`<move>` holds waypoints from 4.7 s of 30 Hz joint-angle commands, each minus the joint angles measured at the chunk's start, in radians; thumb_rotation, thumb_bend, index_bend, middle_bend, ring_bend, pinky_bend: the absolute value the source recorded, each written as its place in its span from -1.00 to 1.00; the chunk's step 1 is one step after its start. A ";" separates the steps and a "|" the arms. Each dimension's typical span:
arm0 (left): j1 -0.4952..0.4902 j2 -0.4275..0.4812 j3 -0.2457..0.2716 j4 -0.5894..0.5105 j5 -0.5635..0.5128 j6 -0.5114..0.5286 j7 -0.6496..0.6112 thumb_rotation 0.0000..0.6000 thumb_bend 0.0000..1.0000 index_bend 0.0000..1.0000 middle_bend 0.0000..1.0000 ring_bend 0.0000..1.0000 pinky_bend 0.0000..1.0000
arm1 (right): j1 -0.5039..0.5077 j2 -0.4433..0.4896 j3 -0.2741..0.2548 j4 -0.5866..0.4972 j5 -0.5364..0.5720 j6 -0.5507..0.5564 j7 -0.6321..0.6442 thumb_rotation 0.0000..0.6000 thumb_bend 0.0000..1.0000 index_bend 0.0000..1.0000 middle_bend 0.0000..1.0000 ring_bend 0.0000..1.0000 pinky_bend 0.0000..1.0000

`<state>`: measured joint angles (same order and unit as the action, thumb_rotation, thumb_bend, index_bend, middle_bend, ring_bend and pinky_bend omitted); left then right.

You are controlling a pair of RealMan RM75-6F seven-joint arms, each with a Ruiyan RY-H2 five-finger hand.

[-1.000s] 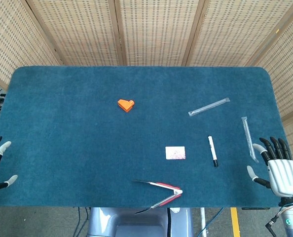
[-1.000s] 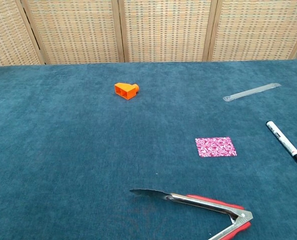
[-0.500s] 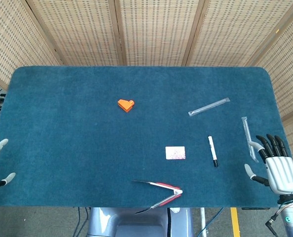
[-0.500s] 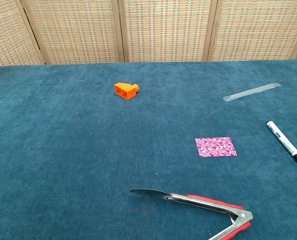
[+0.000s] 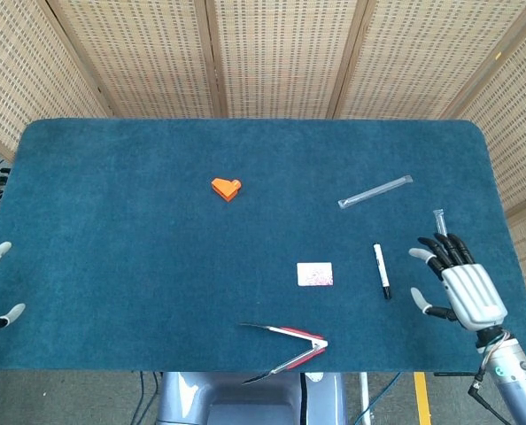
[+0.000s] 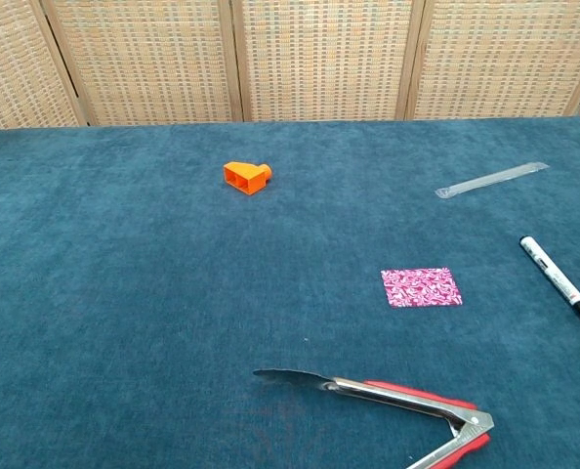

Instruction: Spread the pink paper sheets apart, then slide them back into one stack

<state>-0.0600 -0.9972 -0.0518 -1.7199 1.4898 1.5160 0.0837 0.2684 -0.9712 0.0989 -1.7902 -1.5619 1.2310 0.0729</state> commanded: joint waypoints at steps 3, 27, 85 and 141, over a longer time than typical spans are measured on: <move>-0.005 0.011 -0.005 -0.014 -0.006 -0.004 0.007 1.00 -0.92 -0.77 -1.00 -1.00 -1.00 | 0.121 0.020 0.005 -0.010 -0.039 -0.153 0.135 1.00 -0.07 -0.58 -0.73 -1.00 -1.00; -0.054 0.042 -0.035 -0.046 -0.073 -0.077 0.034 1.00 -0.92 -0.77 -1.00 -1.00 -1.00 | 0.450 -0.218 -0.043 0.222 -0.117 -0.500 0.235 1.00 -0.07 -0.63 -0.80 -1.00 -1.00; -0.031 0.025 -0.024 0.002 -0.102 -0.057 -0.002 1.00 -0.92 -0.77 -1.00 -1.00 -1.00 | 0.530 -0.442 -0.172 0.576 -0.079 -0.510 0.077 1.00 -0.07 -0.63 -0.80 -1.00 -1.00; -0.005 0.025 -0.018 0.012 -0.110 -0.040 -0.008 1.00 -0.92 -0.77 -1.00 -1.00 -1.00 | 0.594 -0.478 -0.162 0.708 -0.032 -0.540 0.055 1.00 -0.07 -0.63 -0.80 -1.00 -1.00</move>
<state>-0.0654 -0.9723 -0.0701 -1.7083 1.3795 1.4758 0.0758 0.8569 -1.4472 -0.0660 -1.0888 -1.5963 0.6980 0.1265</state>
